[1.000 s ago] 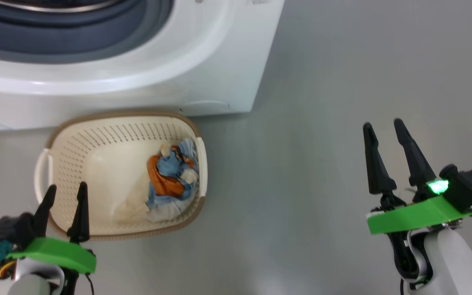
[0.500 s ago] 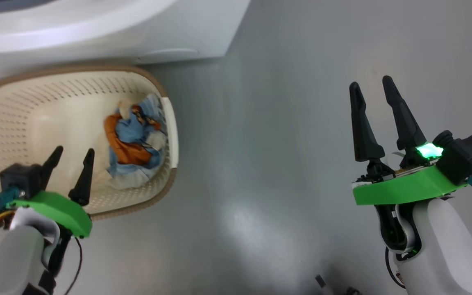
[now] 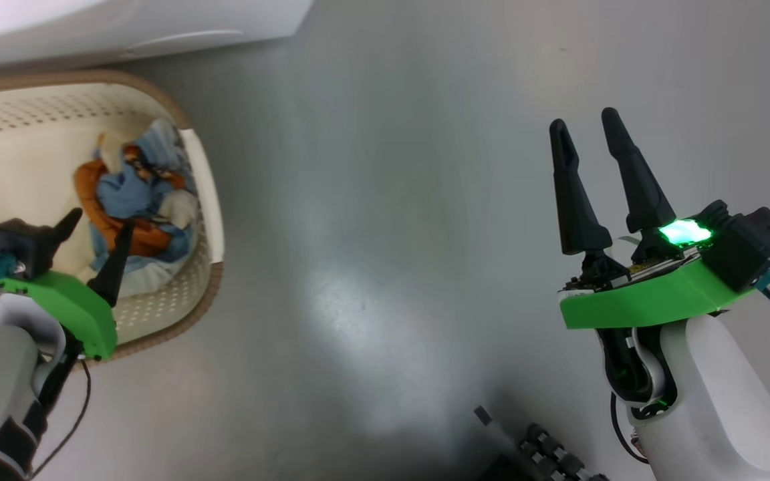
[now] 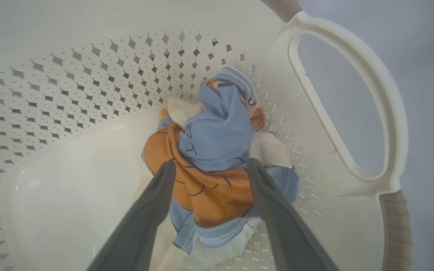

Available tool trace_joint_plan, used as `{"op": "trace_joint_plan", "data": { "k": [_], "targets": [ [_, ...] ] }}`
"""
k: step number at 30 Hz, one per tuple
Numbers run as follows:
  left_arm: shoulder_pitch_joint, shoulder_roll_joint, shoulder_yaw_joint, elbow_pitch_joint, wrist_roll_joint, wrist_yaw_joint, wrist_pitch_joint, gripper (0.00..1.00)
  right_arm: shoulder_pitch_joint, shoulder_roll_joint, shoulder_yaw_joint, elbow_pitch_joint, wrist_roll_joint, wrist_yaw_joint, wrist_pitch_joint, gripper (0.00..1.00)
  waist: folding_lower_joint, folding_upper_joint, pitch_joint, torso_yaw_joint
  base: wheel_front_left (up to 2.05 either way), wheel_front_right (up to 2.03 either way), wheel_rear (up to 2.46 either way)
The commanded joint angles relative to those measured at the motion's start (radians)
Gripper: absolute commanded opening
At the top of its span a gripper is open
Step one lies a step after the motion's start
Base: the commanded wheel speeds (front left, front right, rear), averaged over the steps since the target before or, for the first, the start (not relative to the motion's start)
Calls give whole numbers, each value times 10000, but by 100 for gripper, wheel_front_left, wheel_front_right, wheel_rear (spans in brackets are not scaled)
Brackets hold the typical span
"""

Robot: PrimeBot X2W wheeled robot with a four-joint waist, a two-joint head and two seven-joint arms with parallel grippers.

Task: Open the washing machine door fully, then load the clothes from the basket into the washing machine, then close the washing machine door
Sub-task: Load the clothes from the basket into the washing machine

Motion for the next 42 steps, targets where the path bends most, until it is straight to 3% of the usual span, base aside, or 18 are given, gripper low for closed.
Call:
{"op": "trace_joint_plan", "data": {
  "k": [1,23,24,25,26,27,42],
  "targets": [
    [-143,505,-93,40,-286,8,-18,100,166,36,247,-263,143,56,-80,100,-1,-1,326,-359,0,0,0],
    [-1839,1553,-3000,283,-3063,8,1137,100,222,37,618,-616,512,56,-80,100,-1,-1,1040,-1101,0,0,0],
    [-1877,1568,-3091,289,-3180,8,1144,76,226,37,629,-621,508,56,-80,100,-1,-1,1041,-1120,0,0,0],
    [-1914,1582,-3176,302,-3293,8,1149,40,229,37,638,-623,501,56,-80,100,-1,-1,1040,-1138,0,0,0],
    [-1951,1597,-3251,318,-3398,8,1139,12,230,37,647,-627,495,56,-80,100,-1,-1,1037,-1157,0,0,0],
    [-1973,1606,-3318,322,-3516,8,1107,0,229,37,653,-629,485,56,-80,100,-1,-1,1028,-1173,0,0,0],
    [-1603,955,-3769,595,-5075,8,56,0,207,37,203,-493,60,56,-80,100,-1,-1,-222,-492,0,0,0]
  ]
}}
